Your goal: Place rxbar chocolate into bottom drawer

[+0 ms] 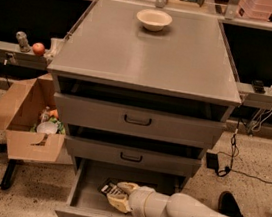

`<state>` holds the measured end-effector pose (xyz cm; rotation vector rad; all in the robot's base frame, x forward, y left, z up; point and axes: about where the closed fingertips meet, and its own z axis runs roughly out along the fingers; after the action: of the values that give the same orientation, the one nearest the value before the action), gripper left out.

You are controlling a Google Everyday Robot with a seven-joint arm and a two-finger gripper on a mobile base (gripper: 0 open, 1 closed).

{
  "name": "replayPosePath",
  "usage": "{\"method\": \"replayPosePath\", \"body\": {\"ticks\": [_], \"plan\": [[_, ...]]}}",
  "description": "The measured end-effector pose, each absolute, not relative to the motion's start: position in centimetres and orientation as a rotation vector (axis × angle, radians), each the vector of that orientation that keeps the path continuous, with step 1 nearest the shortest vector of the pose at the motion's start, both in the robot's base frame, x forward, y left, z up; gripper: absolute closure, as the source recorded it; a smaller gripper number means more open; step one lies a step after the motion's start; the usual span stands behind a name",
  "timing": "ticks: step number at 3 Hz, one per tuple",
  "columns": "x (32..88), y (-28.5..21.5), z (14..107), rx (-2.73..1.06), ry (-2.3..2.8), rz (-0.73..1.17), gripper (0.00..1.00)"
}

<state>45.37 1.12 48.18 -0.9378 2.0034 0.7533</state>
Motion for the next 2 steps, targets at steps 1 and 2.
{"method": "replayPosePath", "body": {"ticks": [1,2], "plan": [[44.35,-0.85,40.9,-0.83,2.095,0.751,1.0],[44.35,-0.84,40.9,-0.83,2.095,0.751,1.0]]}}
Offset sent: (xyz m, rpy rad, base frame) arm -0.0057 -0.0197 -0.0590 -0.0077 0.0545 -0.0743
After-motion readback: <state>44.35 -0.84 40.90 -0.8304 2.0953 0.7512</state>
